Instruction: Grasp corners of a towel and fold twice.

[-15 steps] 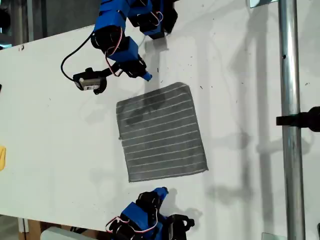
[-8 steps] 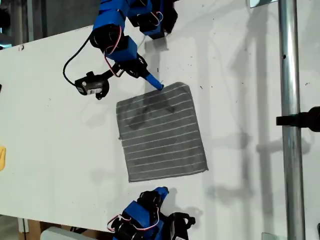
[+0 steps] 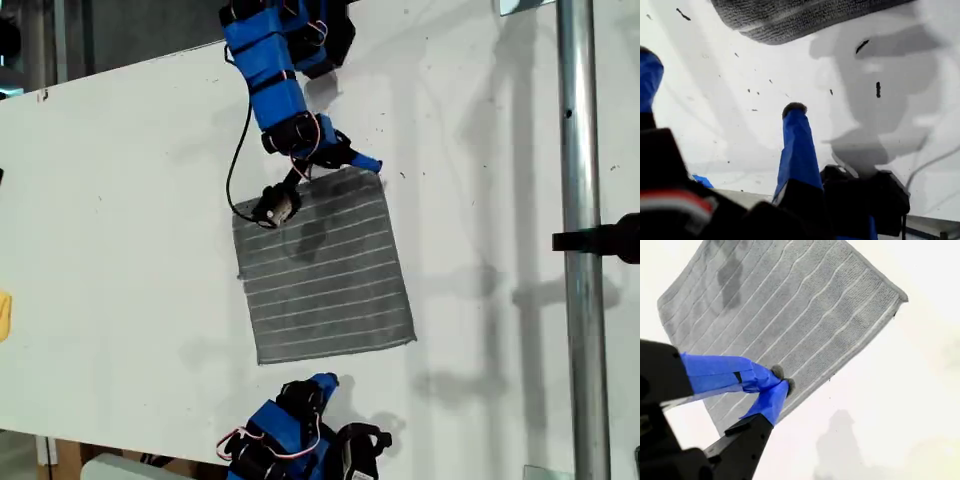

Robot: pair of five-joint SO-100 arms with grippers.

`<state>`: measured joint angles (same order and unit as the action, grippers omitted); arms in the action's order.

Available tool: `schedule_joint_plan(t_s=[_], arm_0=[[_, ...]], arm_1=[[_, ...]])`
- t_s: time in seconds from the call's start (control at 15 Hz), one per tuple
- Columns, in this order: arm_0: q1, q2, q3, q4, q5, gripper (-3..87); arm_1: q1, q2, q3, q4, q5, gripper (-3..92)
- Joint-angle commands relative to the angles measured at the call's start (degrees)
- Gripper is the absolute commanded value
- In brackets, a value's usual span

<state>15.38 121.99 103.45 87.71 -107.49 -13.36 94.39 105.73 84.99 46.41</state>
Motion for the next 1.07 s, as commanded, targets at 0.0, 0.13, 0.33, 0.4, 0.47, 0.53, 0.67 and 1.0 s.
schedule_joint_plan(t_s=[0.0,0.13,0.33,0.4,0.47,0.53,0.67,1.0], arm_0=[[-0.26,1.76,-0.18,-1.23,0.09,-2.9],[-0.18,1.85,0.44,-1.58,0.0,-2.9],[0.44,3.16,2.2,-2.02,-0.97,-2.9],[0.44,3.78,3.08,-2.46,-1.14,-2.9],[0.44,4.22,3.69,-2.64,-1.32,-2.9],[0.53,4.66,4.39,-2.9,-1.58,-2.9],[0.53,5.45,5.8,-3.87,-1.76,-2.9],[0.7,6.15,7.21,-4.31,-2.29,-2.9]], arm_1=[[-0.18,-3.52,-2.64,-4.22,0.7,44.4],[0.97,-7.21,-5.54,-5.19,0.0,44.0],[2.29,-10.99,-5.63,-8.0,-0.62,41.7],[2.72,-11.51,-5.98,-8.96,-0.62,40.7],[3.25,-11.95,-6.33,-9.49,-0.7,40.0],[3.6,-12.74,-6.5,-10.2,-0.7,39.1],[3.96,-15.21,-7.65,-11.69,-0.88,37.1],[3.96,-25.14,-14.94,-12.83,-1.41,2.9]])
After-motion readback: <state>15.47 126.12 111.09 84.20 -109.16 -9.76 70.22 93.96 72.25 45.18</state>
